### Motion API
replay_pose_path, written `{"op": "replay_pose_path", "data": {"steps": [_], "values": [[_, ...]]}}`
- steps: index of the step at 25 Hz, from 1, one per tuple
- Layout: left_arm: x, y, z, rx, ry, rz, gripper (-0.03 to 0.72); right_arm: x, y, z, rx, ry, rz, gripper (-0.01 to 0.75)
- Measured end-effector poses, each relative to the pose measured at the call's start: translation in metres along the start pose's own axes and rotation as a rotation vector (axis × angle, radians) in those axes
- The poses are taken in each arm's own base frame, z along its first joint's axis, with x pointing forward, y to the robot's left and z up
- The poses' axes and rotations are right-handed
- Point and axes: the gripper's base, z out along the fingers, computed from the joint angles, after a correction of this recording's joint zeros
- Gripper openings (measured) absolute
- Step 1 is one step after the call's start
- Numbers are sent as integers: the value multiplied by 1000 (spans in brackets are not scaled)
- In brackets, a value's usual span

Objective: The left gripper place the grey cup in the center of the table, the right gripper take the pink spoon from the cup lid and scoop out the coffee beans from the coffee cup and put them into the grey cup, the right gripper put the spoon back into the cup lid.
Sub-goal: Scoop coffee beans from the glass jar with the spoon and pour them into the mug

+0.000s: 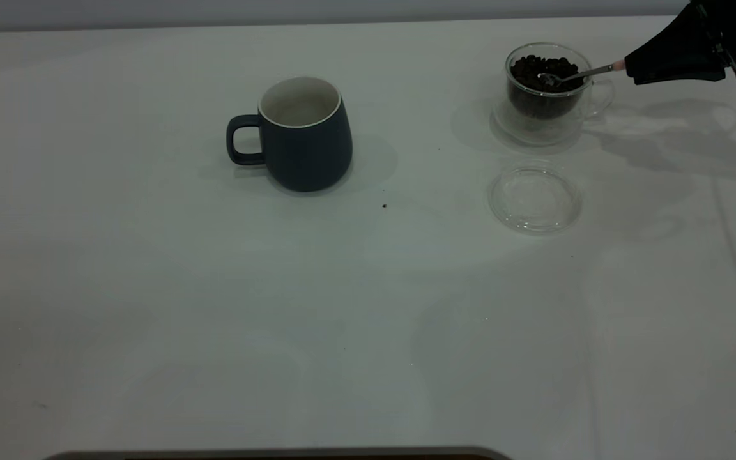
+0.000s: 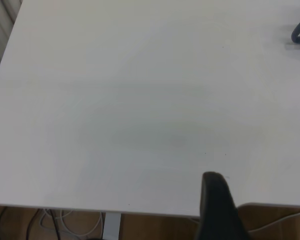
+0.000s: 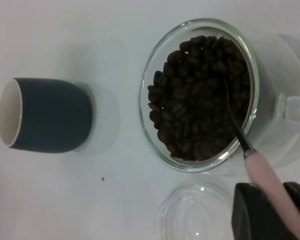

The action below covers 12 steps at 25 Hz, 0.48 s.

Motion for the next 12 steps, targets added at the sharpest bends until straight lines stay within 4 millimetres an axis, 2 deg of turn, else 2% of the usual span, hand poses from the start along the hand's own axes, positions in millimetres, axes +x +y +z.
{"op": "replay_pose_path", "data": {"steps": [12], "values": [[0,0,0,0,0,0,501,3,-1,-3,-28,23,129,97]]}}
